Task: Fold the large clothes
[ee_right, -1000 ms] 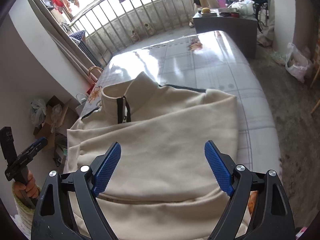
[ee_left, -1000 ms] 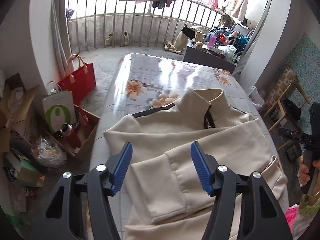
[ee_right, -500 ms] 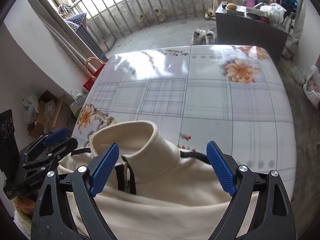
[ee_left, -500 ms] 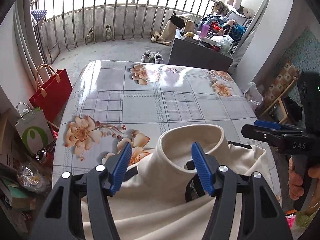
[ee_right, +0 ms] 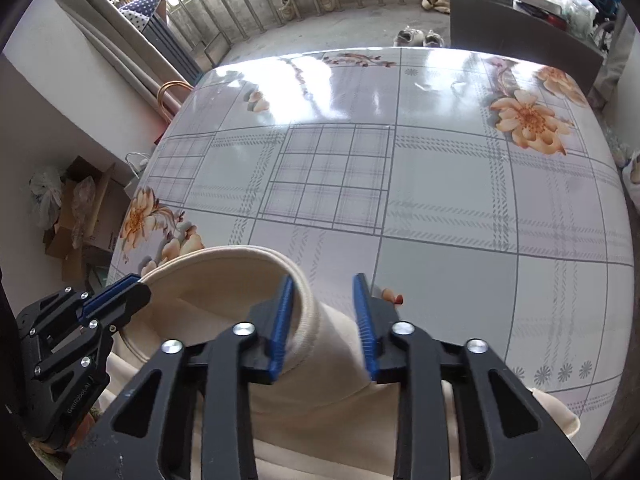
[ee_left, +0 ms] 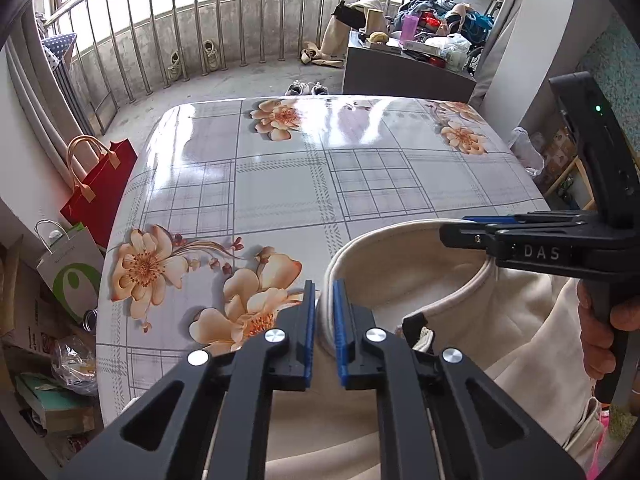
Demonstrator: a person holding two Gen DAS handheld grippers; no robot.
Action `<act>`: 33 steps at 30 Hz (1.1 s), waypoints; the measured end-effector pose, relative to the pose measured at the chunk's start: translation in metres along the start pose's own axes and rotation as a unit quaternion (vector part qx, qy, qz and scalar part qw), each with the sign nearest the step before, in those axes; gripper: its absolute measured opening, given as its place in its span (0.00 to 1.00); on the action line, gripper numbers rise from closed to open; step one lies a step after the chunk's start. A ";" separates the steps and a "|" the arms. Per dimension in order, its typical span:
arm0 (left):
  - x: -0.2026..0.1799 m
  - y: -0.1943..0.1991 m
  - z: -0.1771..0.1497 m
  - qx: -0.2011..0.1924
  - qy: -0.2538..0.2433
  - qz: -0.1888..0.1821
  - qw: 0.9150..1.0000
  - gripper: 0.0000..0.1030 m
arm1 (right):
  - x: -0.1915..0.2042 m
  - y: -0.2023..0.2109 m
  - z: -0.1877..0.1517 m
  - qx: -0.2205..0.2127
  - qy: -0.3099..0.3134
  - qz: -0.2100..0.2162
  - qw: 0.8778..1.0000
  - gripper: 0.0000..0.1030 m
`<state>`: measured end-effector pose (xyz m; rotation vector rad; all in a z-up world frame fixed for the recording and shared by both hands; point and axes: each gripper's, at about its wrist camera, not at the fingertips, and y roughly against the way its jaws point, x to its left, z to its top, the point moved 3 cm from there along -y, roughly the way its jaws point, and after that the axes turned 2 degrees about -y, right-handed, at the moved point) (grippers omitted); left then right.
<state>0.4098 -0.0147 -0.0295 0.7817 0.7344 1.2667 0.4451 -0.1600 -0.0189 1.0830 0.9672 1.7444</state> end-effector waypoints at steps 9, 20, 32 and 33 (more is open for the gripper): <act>-0.026 0.061 -0.042 -0.045 -0.057 -0.002 0.997 0.06 | 0.024 0.061 -0.059 -0.055 0.082 -0.014 0.995 0.08; -0.041 0.053 -0.118 -0.030 -0.071 0.001 0.997 0.06 | 0.005 0.041 -0.152 -0.048 0.122 -0.028 0.991 0.09; -0.046 0.051 -0.124 -0.023 -0.080 0.031 0.996 0.06 | 0.034 0.091 -0.105 -0.100 0.096 0.067 0.988 0.55; -0.047 0.051 -0.124 -0.022 -0.083 0.036 0.996 0.06 | 0.035 0.081 -0.102 -0.094 0.092 0.068 0.989 0.55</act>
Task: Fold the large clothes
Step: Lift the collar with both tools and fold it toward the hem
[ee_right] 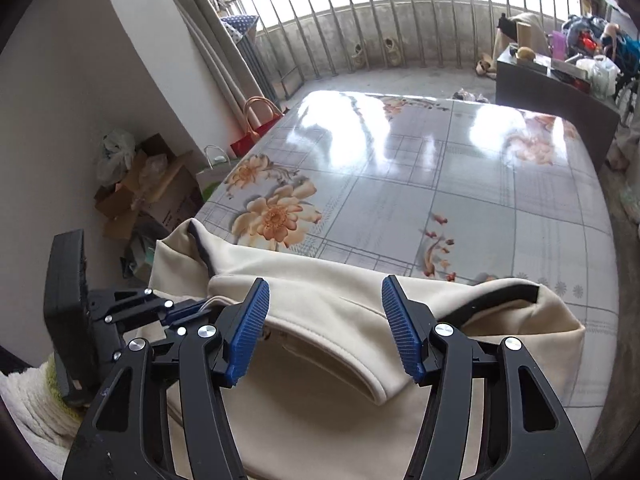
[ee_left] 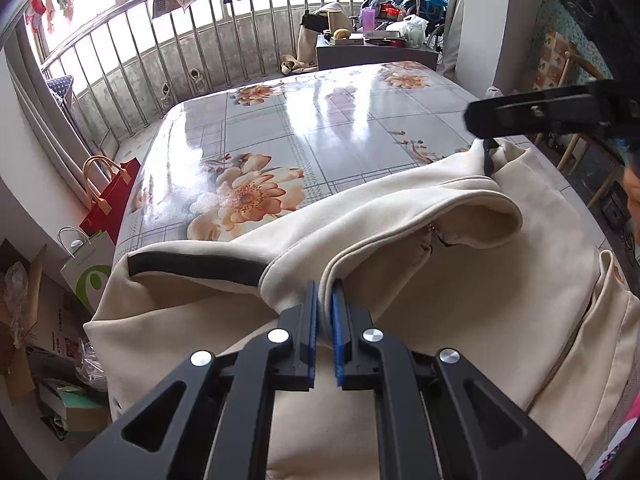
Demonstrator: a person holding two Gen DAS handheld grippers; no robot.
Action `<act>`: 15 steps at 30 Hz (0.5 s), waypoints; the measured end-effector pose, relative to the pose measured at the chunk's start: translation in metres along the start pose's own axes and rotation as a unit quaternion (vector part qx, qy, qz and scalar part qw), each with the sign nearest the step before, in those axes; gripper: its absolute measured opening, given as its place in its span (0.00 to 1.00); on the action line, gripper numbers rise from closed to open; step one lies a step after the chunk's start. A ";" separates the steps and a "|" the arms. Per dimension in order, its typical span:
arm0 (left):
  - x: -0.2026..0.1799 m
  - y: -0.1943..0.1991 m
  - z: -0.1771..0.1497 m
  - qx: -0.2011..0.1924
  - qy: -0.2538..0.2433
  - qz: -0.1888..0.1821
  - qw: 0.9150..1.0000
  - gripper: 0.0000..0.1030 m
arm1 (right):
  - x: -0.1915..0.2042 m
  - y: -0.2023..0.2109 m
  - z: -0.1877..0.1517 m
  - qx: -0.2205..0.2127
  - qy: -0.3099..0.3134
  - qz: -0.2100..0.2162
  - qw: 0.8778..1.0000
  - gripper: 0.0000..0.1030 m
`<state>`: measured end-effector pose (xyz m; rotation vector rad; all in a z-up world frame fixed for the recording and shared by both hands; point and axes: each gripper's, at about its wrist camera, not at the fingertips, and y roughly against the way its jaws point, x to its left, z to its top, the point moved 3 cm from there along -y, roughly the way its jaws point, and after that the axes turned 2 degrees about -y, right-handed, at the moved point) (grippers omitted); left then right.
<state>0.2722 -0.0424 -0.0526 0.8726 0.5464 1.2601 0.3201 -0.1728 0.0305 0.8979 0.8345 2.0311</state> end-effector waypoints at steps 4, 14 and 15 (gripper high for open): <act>-0.002 0.000 -0.002 0.002 -0.006 0.007 1.000 0.06 | 0.001 -0.038 -0.003 0.049 -0.019 0.009 0.999 0.50; -0.002 0.002 -0.004 0.004 -0.005 -0.001 1.000 0.07 | 0.013 -0.065 -0.014 0.087 0.005 0.004 0.996 0.38; -0.001 0.003 -0.004 0.005 -0.003 -0.004 1.000 0.07 | 0.012 -0.066 -0.017 0.087 0.005 0.005 0.996 0.38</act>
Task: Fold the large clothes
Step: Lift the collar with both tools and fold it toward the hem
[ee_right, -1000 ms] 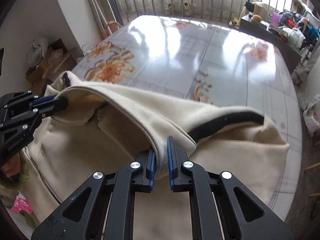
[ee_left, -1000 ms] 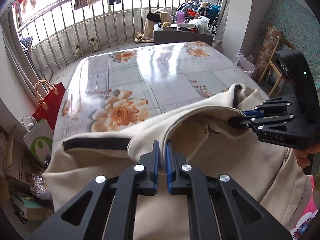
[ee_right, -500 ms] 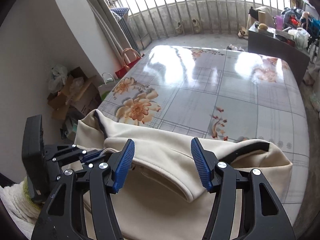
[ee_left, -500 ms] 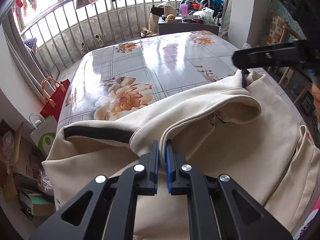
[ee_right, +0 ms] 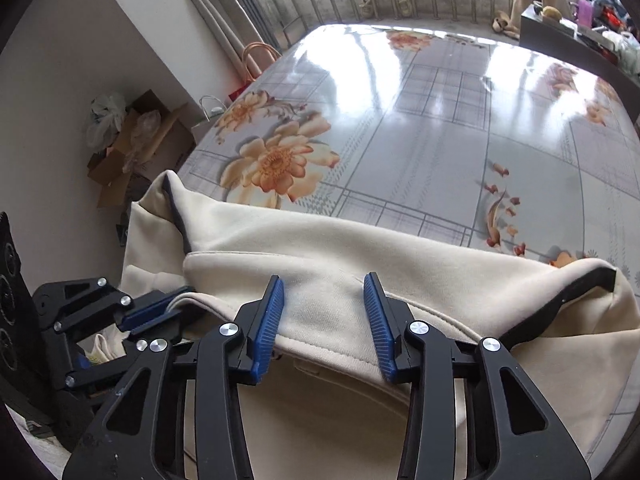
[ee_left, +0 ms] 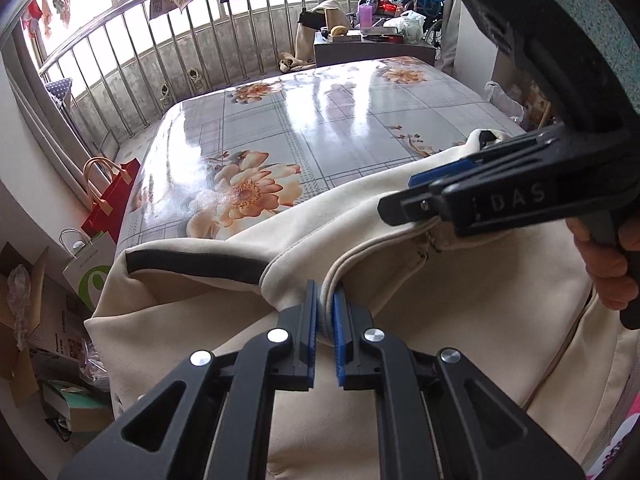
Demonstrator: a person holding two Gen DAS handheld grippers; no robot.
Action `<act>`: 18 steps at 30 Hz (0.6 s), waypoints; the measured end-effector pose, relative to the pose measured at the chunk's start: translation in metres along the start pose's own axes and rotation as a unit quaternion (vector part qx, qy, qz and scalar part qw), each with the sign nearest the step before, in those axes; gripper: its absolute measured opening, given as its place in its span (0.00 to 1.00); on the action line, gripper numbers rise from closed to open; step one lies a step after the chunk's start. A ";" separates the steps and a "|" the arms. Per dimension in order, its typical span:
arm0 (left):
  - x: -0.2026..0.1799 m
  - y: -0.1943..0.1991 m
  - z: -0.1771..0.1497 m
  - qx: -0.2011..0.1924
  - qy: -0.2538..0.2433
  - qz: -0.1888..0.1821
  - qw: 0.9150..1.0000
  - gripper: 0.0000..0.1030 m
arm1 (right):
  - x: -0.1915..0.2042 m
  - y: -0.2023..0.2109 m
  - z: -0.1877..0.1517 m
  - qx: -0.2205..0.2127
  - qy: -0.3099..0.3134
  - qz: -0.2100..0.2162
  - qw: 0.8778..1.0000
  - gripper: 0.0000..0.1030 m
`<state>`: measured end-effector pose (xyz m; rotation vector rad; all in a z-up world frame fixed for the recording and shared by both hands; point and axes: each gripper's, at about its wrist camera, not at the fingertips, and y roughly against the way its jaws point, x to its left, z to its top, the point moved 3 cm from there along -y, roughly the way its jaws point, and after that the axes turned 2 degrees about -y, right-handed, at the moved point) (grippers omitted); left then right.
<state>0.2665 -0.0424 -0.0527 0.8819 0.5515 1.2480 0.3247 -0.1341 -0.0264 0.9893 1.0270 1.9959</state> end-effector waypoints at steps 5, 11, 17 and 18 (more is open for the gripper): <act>0.003 0.009 0.000 0.000 0.004 -0.014 1.000 0.10 | 0.002 -0.001 -0.002 -0.001 0.008 -0.004 1.000 0.38; 0.006 0.027 -0.001 -0.005 0.015 -0.033 0.999 0.10 | 0.001 -0.004 -0.004 -0.004 0.016 -0.008 1.000 0.38; 0.016 0.062 0.003 -0.049 0.033 -0.076 0.995 0.10 | 0.003 -0.005 -0.007 -0.008 0.024 -0.012 1.000 0.38; 0.019 0.065 0.006 -0.058 0.035 -0.075 0.995 0.10 | 0.003 -0.005 -0.007 -0.010 0.026 -0.014 1.000 0.38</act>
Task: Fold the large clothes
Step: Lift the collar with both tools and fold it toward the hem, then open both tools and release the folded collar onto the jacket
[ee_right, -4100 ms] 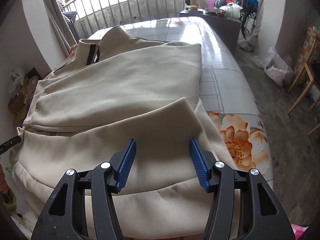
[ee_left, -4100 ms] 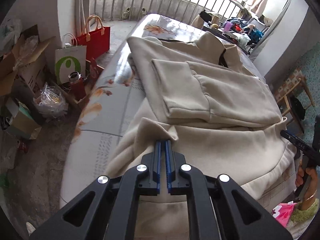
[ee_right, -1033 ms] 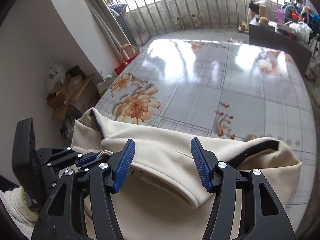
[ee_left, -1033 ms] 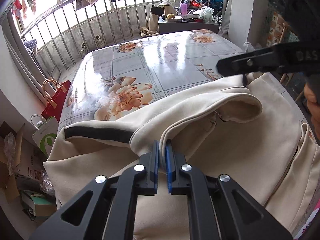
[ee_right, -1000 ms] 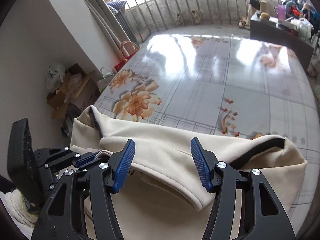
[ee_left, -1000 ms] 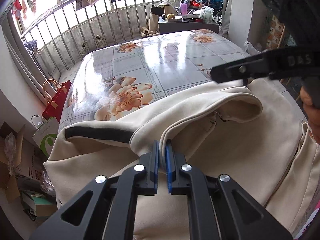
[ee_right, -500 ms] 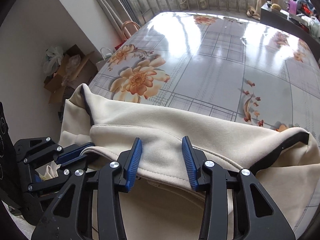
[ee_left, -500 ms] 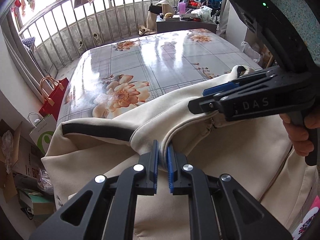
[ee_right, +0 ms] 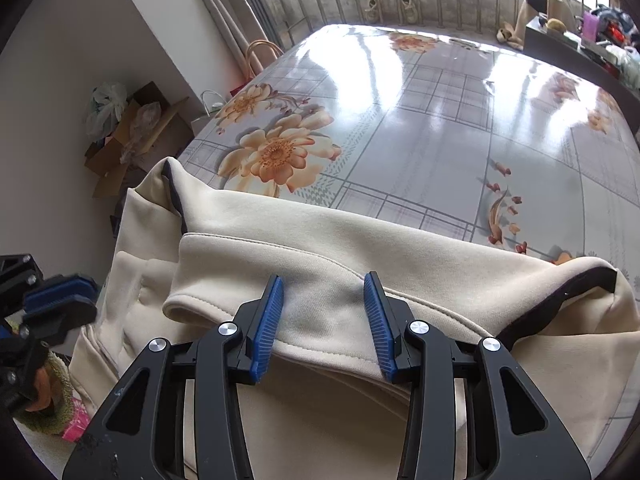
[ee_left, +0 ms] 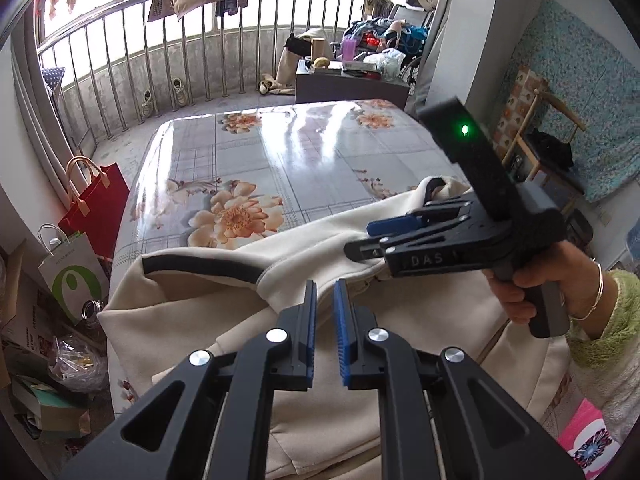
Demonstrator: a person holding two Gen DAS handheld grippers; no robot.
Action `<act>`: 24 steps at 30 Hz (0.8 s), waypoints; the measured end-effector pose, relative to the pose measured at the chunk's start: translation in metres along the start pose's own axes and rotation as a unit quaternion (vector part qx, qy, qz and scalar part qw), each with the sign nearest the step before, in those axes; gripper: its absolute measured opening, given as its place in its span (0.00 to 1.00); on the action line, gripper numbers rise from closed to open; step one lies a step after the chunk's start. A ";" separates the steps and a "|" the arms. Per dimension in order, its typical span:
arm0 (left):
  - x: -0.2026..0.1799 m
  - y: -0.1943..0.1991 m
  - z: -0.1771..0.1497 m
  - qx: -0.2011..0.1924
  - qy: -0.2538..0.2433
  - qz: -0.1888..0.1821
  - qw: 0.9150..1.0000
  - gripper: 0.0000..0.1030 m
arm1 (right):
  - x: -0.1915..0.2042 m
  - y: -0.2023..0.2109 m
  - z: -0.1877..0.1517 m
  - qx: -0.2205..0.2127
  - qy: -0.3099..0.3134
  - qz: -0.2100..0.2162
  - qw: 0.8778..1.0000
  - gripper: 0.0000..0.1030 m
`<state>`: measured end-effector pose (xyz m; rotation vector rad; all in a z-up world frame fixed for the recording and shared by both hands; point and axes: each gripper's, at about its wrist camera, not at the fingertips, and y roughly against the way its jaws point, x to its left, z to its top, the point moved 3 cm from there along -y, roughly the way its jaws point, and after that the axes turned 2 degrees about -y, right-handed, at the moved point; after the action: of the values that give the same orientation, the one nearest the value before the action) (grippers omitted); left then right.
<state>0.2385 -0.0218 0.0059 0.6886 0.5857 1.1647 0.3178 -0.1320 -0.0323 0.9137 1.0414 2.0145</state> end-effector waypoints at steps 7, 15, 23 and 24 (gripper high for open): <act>0.016 -0.055 0.023 0.029 0.041 -0.019 0.999 0.10 | 0.002 0.006 -0.013 -0.004 0.015 -0.008 1.000 0.38; 0.016 -0.100 -0.006 0.097 0.066 -0.031 0.993 0.10 | -0.051 0.065 -0.031 -0.035 -0.071 0.005 0.997 0.51; 0.015 -0.100 -0.011 0.091 0.057 -0.028 0.994 0.10 | -0.084 0.044 -0.037 -0.015 -0.137 0.013 0.990 0.26; 0.015 -0.100 -0.011 0.092 0.055 -0.028 0.994 0.10 | -0.082 0.045 -0.035 -0.015 -0.134 0.001 0.991 0.19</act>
<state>0.2966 -0.0292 -0.0771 0.7626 0.8070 1.1107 0.3210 -0.2320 -0.0315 1.1316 0.8586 1.8416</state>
